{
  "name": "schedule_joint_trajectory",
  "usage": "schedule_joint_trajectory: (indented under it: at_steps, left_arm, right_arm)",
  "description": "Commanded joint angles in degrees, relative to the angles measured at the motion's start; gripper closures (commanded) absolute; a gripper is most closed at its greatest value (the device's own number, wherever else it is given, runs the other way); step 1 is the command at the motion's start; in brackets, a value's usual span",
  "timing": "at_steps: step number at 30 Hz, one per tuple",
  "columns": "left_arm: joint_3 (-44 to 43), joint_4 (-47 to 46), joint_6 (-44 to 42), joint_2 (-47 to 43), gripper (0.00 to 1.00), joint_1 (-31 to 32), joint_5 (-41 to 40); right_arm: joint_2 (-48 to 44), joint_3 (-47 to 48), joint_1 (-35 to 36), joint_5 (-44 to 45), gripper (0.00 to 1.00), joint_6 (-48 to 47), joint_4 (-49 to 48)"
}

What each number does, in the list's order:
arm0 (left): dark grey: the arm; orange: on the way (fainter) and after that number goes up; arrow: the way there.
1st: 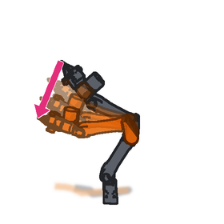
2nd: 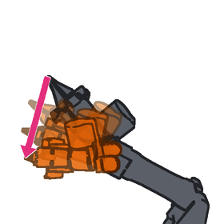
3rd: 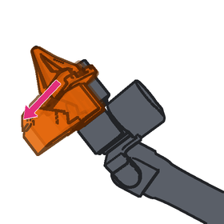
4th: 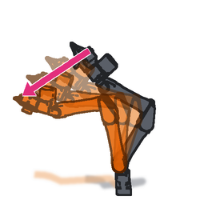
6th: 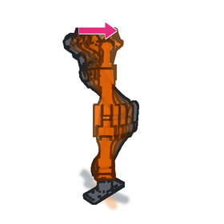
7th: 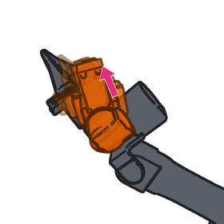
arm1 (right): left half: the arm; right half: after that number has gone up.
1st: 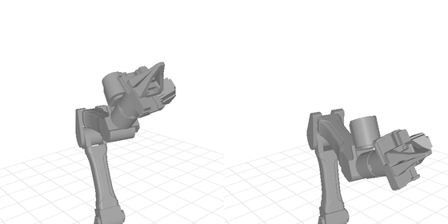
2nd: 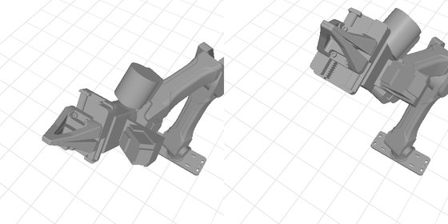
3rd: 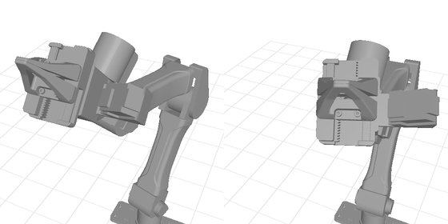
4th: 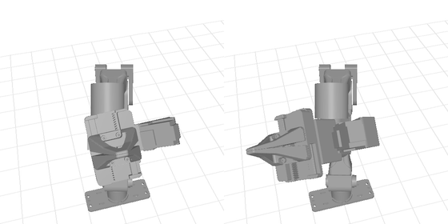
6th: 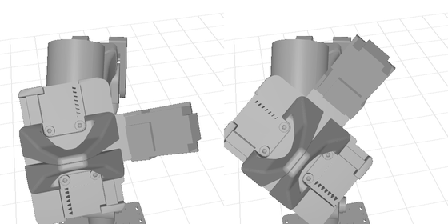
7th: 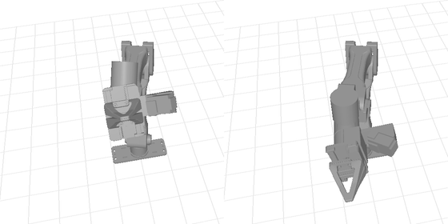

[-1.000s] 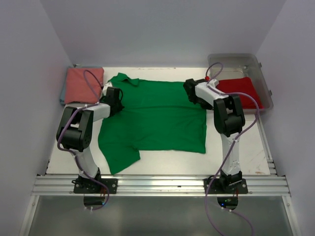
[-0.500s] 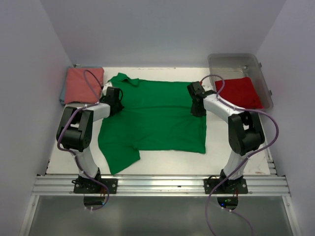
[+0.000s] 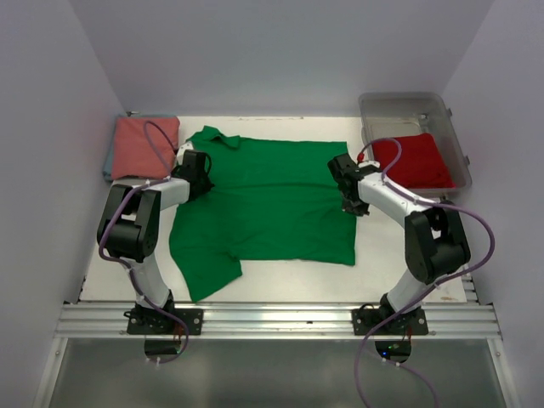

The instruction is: Fold and stack the t-shirts

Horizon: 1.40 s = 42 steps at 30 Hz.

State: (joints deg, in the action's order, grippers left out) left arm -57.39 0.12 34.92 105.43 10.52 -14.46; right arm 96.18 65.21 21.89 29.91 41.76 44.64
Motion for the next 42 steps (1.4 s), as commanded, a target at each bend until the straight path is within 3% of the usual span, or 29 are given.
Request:
schedule_joint_trajectory:
  at_steps: [1, 6, 9, 10, 11, 13, 15, 17, 24, 28, 38, 42]
  left_arm:
    - [0.8, 5.6, -0.3, 2.2, 1.00, -0.9, -0.3]
    - [1.0, 5.9, -0.4, 1.9, 1.00, -0.9, -0.7]
    - [1.2, 5.5, -0.3, 1.4, 1.00, -0.9, -0.3]
    - [1.1, 5.4, -0.3, 1.5, 1.00, -0.9, -0.4]
    - [1.1, 5.4, -0.4, 1.6, 1.00, -0.9, -0.2]
    - [1.1, 5.5, -0.5, 1.6, 1.00, -0.9, -0.1]
    - [1.4, 5.4, -0.4, 1.6, 1.00, -0.9, -0.2]
    - [1.7, 5.4, -0.4, 1.4, 1.00, -0.9, -0.2]
    - [2.1, 5.3, -0.4, 0.7, 1.00, -0.9, 0.3]
    - [2.6, 5.1, -0.5, 0.1, 1.00, -0.9, 0.2]
    - [2.6, 5.0, -0.5, 0.4, 1.00, -0.9, 0.4]
    - [2.8, 4.7, -0.6, -0.5, 1.00, -0.9, 1.0]
  right_arm:
    - [0.7, 0.5, 0.3, 9.5, 1.00, 3.9, 5.8]
    - [2.5, 1.2, 1.3, 15.9, 1.00, 7.7, 10.1]
    - [-5.4, -1.6, 5.8, 18.8, 1.00, 4.3, 4.4]
    - [-10.2, -4.1, 6.7, 16.2, 1.00, 1.1, 0.8]
    - [-13.2, -6.0, 6.7, 4.6, 1.00, -6.4, -8.1]
    - [-19.1, -10.5, 6.3, -12.9, 1.00, -12.0, -18.5]
    - [-19.3, -10.6, 5.7, -21.2, 1.00, -12.7, -19.6]
    - [-15.6, -7.1, 5.5, -22.2, 1.00, -11.8, -14.5]
    - [-2.3, -2.9, 4.8, -7.7, 1.00, -6.7, -3.3]
    - [4.7, -0.6, 4.7, 4.8, 1.00, -1.4, 3.4]
    - [12.6, 3.3, 3.3, 17.4, 1.00, 10.3, 17.5]
    - [7.9, 4.8, 4.0, 26.0, 1.00, 19.0, 25.2]
